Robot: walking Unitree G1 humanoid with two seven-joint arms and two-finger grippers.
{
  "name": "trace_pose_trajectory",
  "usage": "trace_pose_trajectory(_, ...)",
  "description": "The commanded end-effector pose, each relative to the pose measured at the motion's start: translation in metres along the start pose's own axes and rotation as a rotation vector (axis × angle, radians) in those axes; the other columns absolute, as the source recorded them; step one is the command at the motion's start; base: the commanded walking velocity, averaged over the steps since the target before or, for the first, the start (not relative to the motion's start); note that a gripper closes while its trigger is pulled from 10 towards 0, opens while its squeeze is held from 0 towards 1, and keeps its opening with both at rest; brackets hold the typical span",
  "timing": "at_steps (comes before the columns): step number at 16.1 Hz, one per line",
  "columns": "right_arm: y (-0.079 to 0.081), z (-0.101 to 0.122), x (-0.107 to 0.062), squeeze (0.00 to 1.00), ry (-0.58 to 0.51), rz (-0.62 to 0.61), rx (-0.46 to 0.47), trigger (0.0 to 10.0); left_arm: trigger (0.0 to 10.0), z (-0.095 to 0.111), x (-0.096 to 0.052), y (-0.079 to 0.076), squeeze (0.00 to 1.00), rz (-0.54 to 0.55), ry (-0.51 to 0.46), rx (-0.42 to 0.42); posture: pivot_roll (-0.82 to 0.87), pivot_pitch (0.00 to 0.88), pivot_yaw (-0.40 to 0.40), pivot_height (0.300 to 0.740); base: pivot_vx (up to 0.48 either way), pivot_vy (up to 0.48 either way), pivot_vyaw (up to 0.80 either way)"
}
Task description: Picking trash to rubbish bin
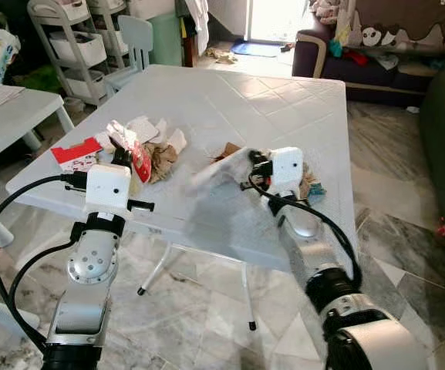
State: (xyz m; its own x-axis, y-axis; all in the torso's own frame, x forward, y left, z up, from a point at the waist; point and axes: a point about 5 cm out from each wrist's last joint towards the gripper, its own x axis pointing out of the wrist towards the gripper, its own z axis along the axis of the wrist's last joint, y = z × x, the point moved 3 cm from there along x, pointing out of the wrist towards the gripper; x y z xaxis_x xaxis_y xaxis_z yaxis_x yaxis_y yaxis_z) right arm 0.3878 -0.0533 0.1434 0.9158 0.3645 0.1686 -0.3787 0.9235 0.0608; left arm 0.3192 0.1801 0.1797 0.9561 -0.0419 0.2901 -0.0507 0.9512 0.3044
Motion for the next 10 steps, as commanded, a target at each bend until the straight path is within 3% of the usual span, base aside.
trace_pose_trajectory(1, 0.009, 0.015, 0.006, 0.00, -0.048, 0.051, 0.034, 0.0, 0.0, 0.002, 0.003, 0.000, 0.00, 0.007, -0.011, 0.006, -0.04, 0.000, 0.005, 0.740, 0.000, 0.000, 0.00)
trace_pose_trajectory(5, 0.026, 0.030, 0.003, 0.00, -0.102, 0.168, 0.133, 0.0, 0.0, 0.002, 0.005, -0.005, 0.00, 0.002, -0.016, -0.004, -0.05, 0.000, 0.006, 0.740, 0.000, 0.000, 0.00)
trace_pose_trajectory(8, 0.022, 0.042, -0.004, 0.00, -0.141, 0.171, 0.142, 0.0, 0.0, 0.003, 0.006, -0.006, 0.00, 0.003, -0.019, -0.010, -0.06, 0.000, 0.004, 0.740, 0.000, 0.000, 0.00)
trace_pose_trajectory(10, 0.008, 0.052, -0.015, 0.00, -0.169, 0.128, 0.079, 0.0, 0.0, 0.004, 0.006, -0.009, 0.00, -0.008, -0.033, -0.030, -0.07, 0.000, 0.005, 0.740, 0.000, 0.000, 0.00)
